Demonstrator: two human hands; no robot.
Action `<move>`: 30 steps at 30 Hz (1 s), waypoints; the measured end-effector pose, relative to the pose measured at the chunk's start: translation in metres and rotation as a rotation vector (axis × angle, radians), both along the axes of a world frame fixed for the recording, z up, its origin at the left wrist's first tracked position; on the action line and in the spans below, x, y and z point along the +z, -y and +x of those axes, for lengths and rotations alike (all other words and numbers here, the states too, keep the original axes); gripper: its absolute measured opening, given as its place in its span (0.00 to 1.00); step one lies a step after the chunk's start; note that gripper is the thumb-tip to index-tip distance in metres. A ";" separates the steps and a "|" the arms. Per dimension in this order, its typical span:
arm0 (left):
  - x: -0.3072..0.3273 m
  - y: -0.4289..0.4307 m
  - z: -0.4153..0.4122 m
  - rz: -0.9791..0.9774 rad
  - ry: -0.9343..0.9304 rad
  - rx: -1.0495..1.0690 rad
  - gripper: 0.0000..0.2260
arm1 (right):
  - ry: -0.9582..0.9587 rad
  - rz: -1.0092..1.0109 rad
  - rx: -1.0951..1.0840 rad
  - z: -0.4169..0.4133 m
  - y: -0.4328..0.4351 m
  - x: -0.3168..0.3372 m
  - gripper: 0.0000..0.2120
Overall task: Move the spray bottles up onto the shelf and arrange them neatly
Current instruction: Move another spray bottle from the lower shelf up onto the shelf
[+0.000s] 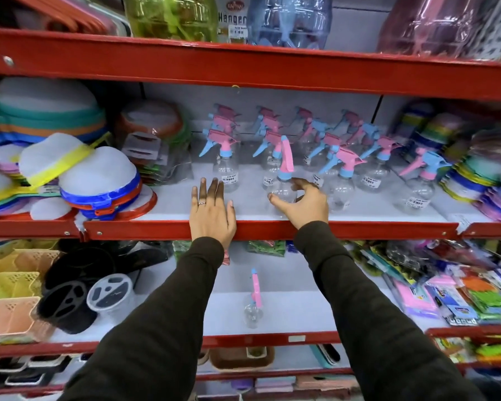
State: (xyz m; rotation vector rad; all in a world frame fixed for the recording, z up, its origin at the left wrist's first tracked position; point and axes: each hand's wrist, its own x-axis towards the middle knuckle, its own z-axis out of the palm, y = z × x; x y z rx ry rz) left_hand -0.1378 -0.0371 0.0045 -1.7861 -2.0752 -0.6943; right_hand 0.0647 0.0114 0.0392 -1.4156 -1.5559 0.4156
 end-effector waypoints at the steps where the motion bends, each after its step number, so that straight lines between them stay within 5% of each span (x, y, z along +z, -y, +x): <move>1: 0.000 0.000 0.000 0.000 0.001 0.000 0.28 | 0.009 -0.008 -0.001 -0.001 -0.002 -0.001 0.34; 11: 0.000 -0.001 0.001 0.012 -0.004 0.003 0.28 | 0.027 0.029 -0.046 -0.008 0.001 -0.004 0.44; 18: -0.001 0.000 0.001 0.014 0.006 0.002 0.28 | 0.005 0.063 -0.016 -0.006 -0.008 -0.001 0.29; 30: -0.001 0.000 0.001 0.011 0.010 0.003 0.28 | -0.022 0.034 -0.022 -0.006 -0.009 -0.001 0.37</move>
